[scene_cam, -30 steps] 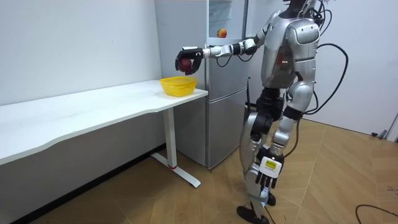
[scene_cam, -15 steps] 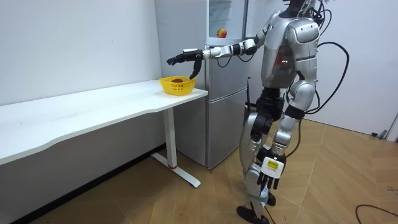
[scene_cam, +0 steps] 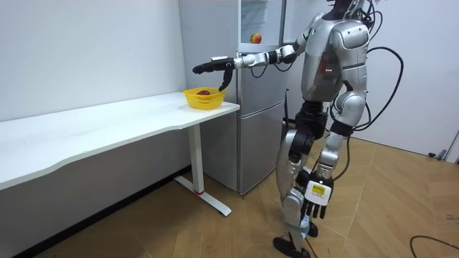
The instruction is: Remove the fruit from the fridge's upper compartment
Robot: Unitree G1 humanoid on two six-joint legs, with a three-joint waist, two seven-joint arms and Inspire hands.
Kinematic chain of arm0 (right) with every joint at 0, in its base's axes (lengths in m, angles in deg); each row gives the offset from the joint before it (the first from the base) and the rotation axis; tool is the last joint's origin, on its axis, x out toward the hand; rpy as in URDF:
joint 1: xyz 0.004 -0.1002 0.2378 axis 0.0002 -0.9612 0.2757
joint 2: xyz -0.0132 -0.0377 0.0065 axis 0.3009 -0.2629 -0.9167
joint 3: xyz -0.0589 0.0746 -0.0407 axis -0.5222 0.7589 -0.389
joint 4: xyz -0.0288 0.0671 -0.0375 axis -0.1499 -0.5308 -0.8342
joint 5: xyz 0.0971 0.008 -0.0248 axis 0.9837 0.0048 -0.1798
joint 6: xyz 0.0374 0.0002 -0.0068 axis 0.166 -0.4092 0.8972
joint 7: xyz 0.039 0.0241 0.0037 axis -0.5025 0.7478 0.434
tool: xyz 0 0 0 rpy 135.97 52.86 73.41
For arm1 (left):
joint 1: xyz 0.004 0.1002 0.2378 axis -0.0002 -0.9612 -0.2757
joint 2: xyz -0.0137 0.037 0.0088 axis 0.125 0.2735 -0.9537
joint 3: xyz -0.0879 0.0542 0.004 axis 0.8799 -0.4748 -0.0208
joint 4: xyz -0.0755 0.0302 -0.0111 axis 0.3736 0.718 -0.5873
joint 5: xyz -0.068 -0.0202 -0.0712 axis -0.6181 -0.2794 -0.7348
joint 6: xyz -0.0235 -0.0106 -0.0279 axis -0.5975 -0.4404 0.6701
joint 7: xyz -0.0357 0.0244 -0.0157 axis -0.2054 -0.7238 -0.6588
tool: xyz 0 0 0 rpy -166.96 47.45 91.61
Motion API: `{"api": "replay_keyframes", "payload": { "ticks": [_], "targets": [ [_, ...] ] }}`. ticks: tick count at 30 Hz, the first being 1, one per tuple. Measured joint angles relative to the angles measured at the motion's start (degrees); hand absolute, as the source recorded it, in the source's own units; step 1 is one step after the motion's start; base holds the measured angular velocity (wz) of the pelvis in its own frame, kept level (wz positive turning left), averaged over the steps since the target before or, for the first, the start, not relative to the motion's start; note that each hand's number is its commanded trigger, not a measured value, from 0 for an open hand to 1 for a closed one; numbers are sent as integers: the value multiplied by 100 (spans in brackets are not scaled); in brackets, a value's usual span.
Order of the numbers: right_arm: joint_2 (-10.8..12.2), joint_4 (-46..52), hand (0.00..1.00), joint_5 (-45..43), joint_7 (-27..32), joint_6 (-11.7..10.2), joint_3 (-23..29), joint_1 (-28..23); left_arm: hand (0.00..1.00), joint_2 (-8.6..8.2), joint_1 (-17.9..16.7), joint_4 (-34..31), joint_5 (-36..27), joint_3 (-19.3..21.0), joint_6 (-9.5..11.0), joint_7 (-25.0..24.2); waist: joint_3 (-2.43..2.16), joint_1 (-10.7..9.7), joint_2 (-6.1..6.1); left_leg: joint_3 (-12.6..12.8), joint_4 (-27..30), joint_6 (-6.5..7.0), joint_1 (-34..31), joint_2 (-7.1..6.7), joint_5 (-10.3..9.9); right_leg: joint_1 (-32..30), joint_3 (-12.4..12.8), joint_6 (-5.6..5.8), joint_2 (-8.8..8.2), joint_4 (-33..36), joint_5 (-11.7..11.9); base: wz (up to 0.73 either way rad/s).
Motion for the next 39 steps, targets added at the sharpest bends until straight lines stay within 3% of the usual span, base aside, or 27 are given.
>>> {"api": "replay_keyframes", "payload": {
  "ticks": [5,11,14,19,21,25,27,30,31,33,39],
  "targets": [
    [0,-5,0,10,83,0,229,0,0,-129,0,3,-5,6,-56,33,-14,-62,103,26,-1,2,14,0,-1,5,18,0,1,7,0,-1],
    [-2,250,0,462,319,0,582,0,0,-158,-33,18,-7,22,-59,27,-80,-167,262,38,-7,3,45,2,1,17,20,0,0,7,0,-1],
    [-1,640,0,684,452,-12,606,-1,0,-154,-59,20,-10,23,-13,34,-79,-262,329,40,-31,2,96,7,2,59,32,0,5,3,0,0],
    [1,1297,0,688,688,-152,760,-33,0,-305,-84,11,-3,11,85,65,-70,-320,522,171,-90,6,229,21,1,92,184,2,3,5,1,-15],
    [27,1816,0,599,845,-257,777,-84,0,-311,-102,11,7,6,160,98,-69,-434,592,244,-102,6,235,46,2,75,250,1,-2,12,1,-13],
    [156,2543,0,585,1020,-501,857,-232,0,-316,-70,7,-9,-41,227,191,-125,-616,726,339,-90,3,244,81,1,31,337,-5,14,9,5,-13],
    [188,2857,0,575,1086,-542,876,-308,0,-325,-61,13,1,-48,299,236,-94,-694,845,401,-112,2,327,85,2,57,417,-7,32,10,6,-19],
    [356,3410,0,380,1182,-669,974,-640,0,-343,17,82,-11,-57,409,300,-129,-865,1094,525,-237,6,435,99,2,77,544,-6,46,24,6,-23],
    [356,3497,0,356,1195,-678,973,-676,0,-342,14,96,-12,-71,433,318,-141,-895,1105,552,-244,6,446,103,2,75,577,-6,46,27,6,-18],
    [356,3852,0,287,1252,-697,991,-781,0,-345,49,193,-10,-166,448,386,-124,-1053,1183,650,-296,6,486,122,2,65,660,-7,84,30,6,-19],
    [400,4575,0,286,1389,-947,1373,-1407,0,-484,86,256,-12,-97,580,444,-146,-1249,1214,949,-323,4,528,174,1,-19,955,-24,133,29,18,-24]
  ]
}}
